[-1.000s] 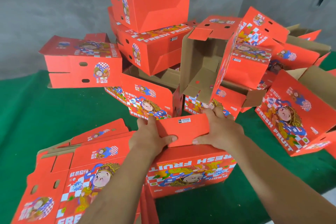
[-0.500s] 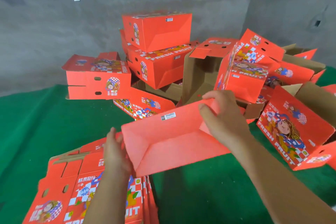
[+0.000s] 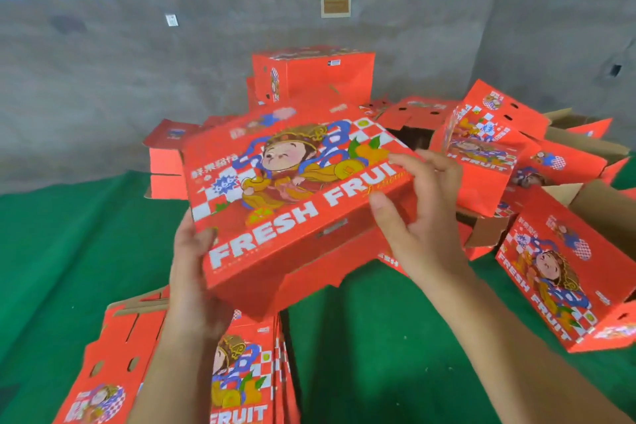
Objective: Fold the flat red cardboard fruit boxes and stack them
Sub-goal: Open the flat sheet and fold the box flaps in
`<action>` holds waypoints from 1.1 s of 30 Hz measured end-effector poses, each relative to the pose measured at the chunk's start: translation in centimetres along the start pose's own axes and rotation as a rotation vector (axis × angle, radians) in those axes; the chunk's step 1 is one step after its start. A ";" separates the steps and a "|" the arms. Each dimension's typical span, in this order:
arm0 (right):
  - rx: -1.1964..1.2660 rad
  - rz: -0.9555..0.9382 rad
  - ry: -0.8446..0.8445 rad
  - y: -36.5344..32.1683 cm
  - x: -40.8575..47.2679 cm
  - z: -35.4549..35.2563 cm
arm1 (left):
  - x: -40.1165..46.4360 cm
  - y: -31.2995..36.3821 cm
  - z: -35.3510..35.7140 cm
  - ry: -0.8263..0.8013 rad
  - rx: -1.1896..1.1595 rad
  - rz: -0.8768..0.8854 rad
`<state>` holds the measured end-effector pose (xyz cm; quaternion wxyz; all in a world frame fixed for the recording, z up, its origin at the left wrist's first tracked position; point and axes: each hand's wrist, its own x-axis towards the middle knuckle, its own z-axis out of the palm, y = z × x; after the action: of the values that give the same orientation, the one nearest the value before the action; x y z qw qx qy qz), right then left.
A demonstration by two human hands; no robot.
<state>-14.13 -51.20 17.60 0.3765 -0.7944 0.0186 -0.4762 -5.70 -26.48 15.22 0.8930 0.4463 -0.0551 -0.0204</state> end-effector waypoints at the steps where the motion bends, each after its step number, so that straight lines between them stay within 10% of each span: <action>1: -0.002 0.004 -0.048 0.5 0.2 0.0 | -0.3 0.0 0.6 -0.016 0.005 0.030; 9: -0.136 -0.162 -0.080 1.9 2.9 -2.1 | 0.2 -1.7 5.0 0.078 0.034 -0.002; 14: -0.048 -0.300 -0.388 0.6 1.4 -1.7 | -1.3 -2.9 10.9 0.108 -0.020 0.011; 18: -0.088 -0.365 -0.207 2.5 3.7 -3.0 | -1.0 -3.9 15.4 0.025 -0.042 0.104; 25: -0.295 -0.029 0.245 10.6 13.5 -8.2 | 4.4 -6.5 25.8 -0.434 0.390 0.008; 33: 0.124 0.278 -0.171 14.8 14.4 -7.1 | 4.6 -11.6 30.3 -0.427 0.442 -0.085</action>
<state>-6.90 -71.53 21.01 0.4871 -0.7971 0.0670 -0.3505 -4.52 -57.95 24.41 0.7408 0.6172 -0.2258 -0.1386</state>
